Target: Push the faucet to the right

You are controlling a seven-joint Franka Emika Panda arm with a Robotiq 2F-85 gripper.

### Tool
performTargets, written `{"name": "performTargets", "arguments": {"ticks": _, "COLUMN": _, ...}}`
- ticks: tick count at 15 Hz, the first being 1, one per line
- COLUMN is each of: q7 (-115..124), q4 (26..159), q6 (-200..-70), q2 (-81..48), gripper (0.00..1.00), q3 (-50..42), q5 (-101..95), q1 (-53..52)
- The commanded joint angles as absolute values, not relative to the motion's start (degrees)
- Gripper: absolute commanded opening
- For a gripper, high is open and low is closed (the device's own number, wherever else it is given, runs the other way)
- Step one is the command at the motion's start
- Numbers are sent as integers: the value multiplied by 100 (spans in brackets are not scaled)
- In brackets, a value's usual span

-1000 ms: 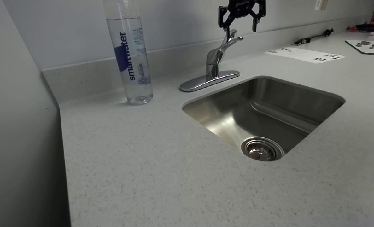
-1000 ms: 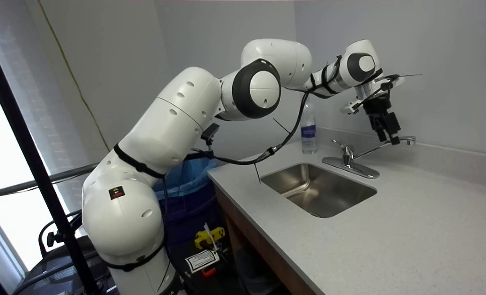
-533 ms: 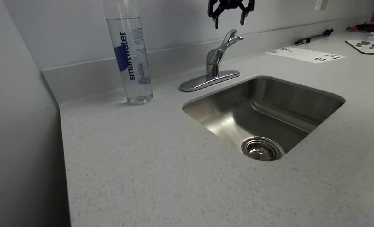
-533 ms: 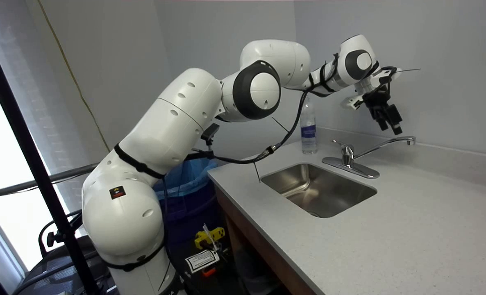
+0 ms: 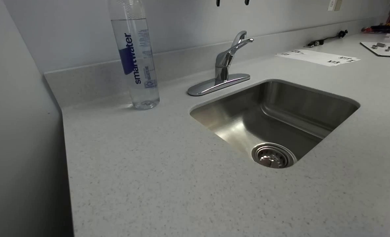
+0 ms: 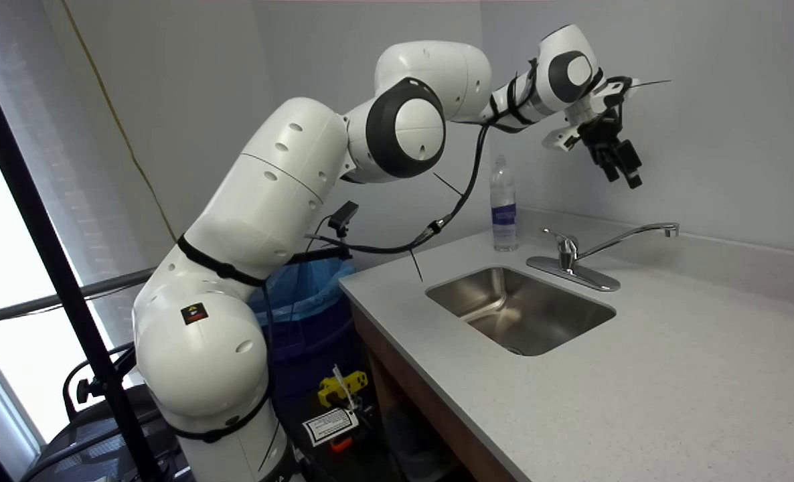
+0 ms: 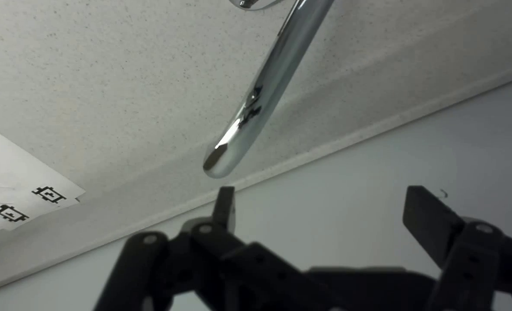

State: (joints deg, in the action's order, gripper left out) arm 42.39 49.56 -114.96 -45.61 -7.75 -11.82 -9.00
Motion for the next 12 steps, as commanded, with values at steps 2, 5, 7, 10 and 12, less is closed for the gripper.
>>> {"name": "performTargets", "arguments": {"ticks": 2, "q7": 4087, "q4": 6151, "q6": -11733, "q2": -3409, "gripper": 100, "q3": -501, "q5": -1039, "q1": -982}}
{"name": "performTargets", "arguments": {"ticks": 5, "q7": 3985, "q4": 6834, "q6": -11830, "q2": -2786, "gripper": 100, "q3": -299, "q5": -1018, "q1": -1002}}
{"name": "performTargets", "arguments": {"ticks": 7, "q7": 3879, "q4": 7274, "q6": -11867, "q2": -2395, "gripper": 100, "q3": -147, "q5": -977, "q1": -980}}
{"name": "performTargets", "arguments": {"ticks": 10, "q7": 3641, "q4": 7957, "q6": -11850, "q2": -1782, "gripper": 100, "q3": 40, "q5": -886, "q1": -913}}
{"name": "performTargets", "arguments": {"ticks": 12, "q7": 3487, "q4": 8434, "q6": -11889, "q2": -1378, "gripper": 100, "q3": 100, "q5": -828, "q1": -893}}
